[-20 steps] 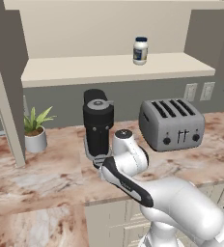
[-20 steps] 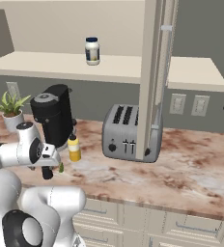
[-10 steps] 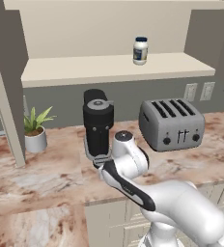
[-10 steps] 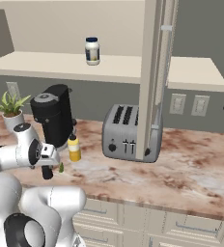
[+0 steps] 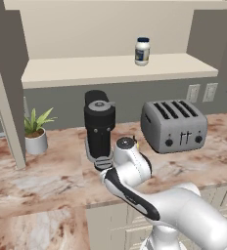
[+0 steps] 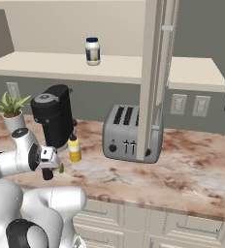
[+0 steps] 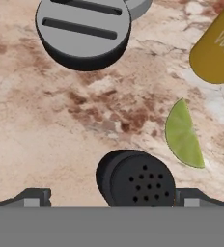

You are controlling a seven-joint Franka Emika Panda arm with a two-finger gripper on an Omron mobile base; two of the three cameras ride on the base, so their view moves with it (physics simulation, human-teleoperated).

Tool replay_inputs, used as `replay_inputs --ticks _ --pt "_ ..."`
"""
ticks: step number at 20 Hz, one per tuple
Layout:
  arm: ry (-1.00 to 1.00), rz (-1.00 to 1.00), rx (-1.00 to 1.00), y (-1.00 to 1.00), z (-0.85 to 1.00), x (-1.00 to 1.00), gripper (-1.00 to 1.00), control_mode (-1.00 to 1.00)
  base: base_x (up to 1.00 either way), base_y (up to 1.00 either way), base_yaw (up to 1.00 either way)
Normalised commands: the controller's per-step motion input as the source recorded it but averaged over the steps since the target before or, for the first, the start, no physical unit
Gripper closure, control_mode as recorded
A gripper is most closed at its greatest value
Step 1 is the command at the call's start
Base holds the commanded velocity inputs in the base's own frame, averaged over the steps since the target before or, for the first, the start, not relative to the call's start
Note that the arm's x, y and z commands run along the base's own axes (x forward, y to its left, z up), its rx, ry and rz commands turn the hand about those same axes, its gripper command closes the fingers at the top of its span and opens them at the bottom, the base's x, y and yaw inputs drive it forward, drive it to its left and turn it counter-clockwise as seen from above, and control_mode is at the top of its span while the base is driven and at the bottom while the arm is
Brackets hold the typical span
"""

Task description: There are various items on the counter. Only move the condiments/shakers into the cabinet.

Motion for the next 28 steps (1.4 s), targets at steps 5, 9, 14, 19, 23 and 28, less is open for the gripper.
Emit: replay_inputs --ticks 5,9,14,19,23,28 --pt "0.00 0.00 0.00 -0.11 -0.07 0.00 -1.00 -1.00 0.00 0.00 0.00" --pt "0.00 0.00 0.00 -0.17 -0.11 0.00 -1.00 -1.00 0.00 0.00 0.00" --pt "0.00 0.00 0.00 -0.05 -0.13 0.03 -1.00 -1.00 0.00 0.00 0.00" --pt "0.00 0.00 0.00 0.00 -0.11 0.10 -1.00 -1.00 0.00 0.00 0.00" --pt "0.00 0.00 0.00 0.00 -0.05 0.08 -1.00 -1.00 0.00 0.00 0.00" --pt "0.00 0.00 0.00 0.00 0.03 -0.04 1.00 -1.00 0.00 0.00 0.00"
